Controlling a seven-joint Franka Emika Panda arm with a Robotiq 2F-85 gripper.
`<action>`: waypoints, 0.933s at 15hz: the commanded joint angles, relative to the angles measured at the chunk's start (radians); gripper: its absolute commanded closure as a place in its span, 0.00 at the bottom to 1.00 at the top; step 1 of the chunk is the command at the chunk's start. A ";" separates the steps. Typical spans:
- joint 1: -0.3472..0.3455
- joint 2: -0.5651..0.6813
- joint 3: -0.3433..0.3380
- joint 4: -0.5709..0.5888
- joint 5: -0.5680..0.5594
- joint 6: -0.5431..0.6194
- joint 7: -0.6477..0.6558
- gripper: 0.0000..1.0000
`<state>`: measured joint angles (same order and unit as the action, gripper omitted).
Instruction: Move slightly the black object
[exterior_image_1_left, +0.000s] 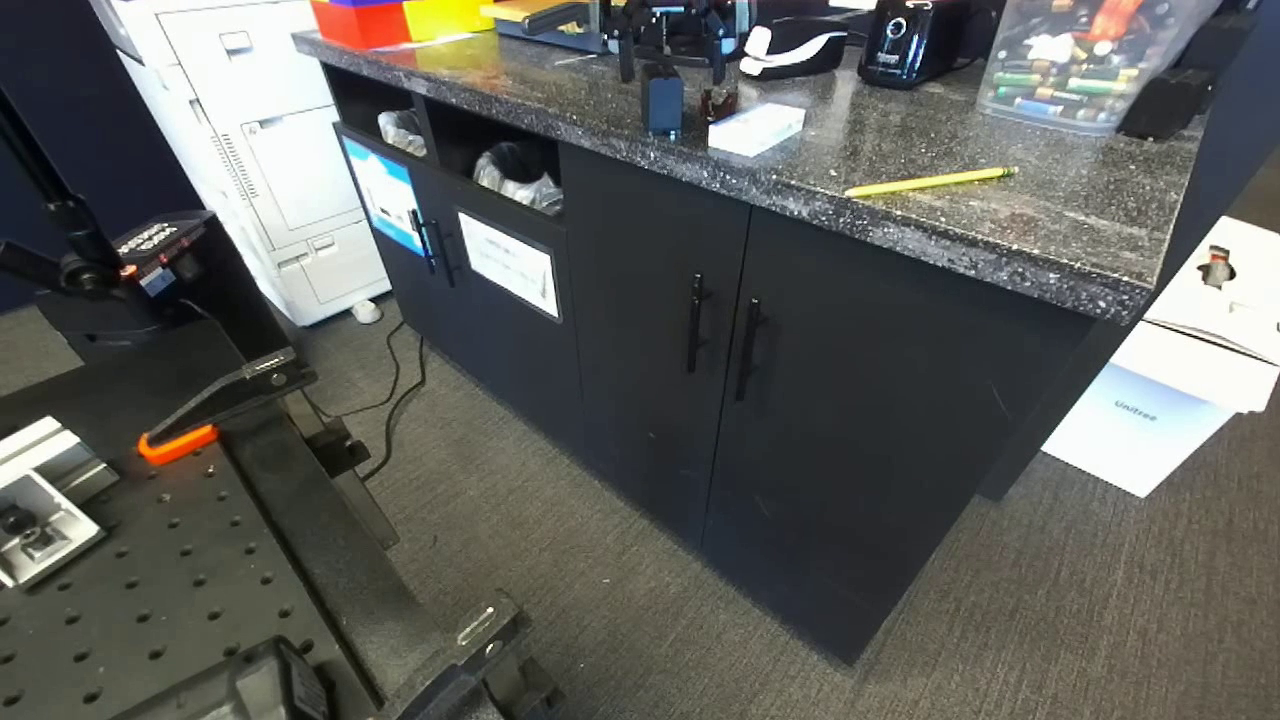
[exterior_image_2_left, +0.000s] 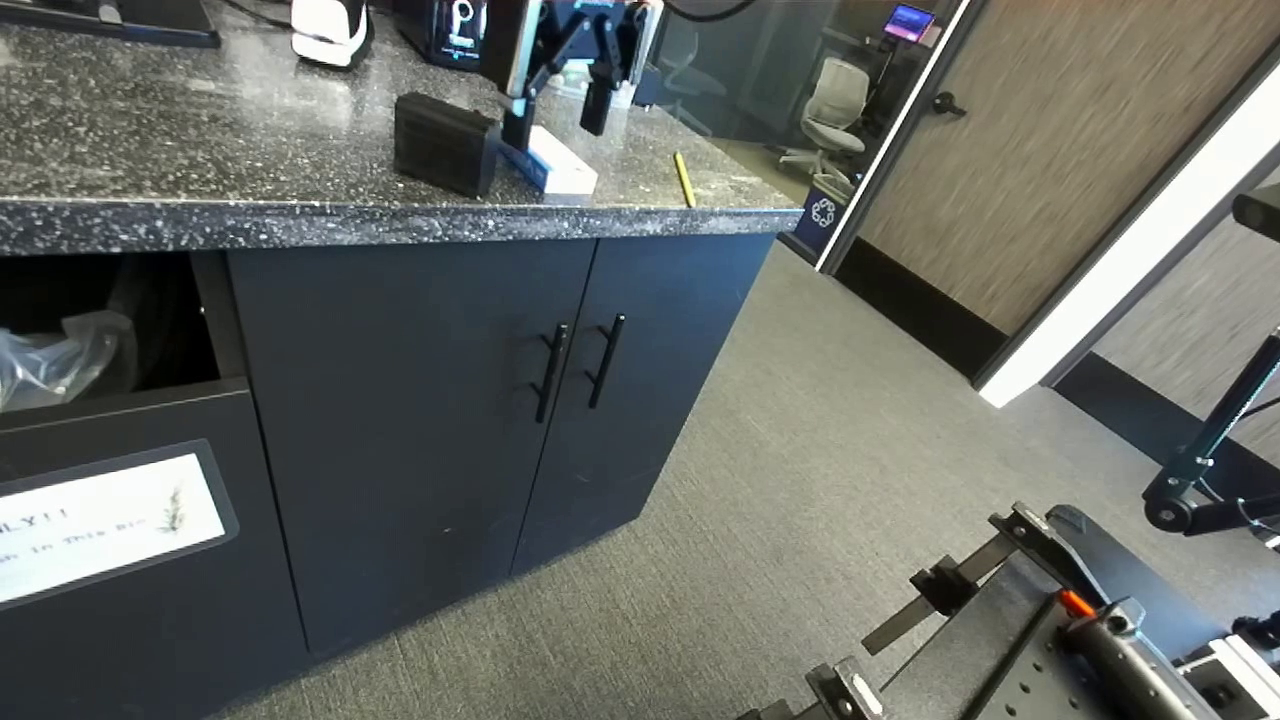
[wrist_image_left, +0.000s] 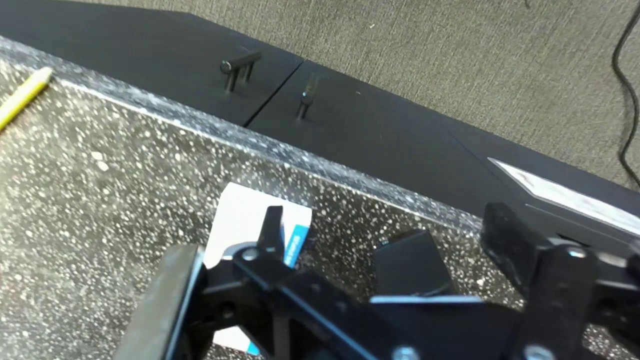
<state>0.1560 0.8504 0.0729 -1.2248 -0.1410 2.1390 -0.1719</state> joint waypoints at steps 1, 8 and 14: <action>0.040 0.151 0.001 0.242 -0.021 -0.060 -0.036 0.00; 0.116 0.354 -0.034 0.556 -0.069 -0.128 -0.066 0.28; 0.131 0.452 -0.046 0.718 -0.058 -0.184 -0.101 0.73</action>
<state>0.2743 1.2413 0.0430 -0.6252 -0.1938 1.9984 -0.2386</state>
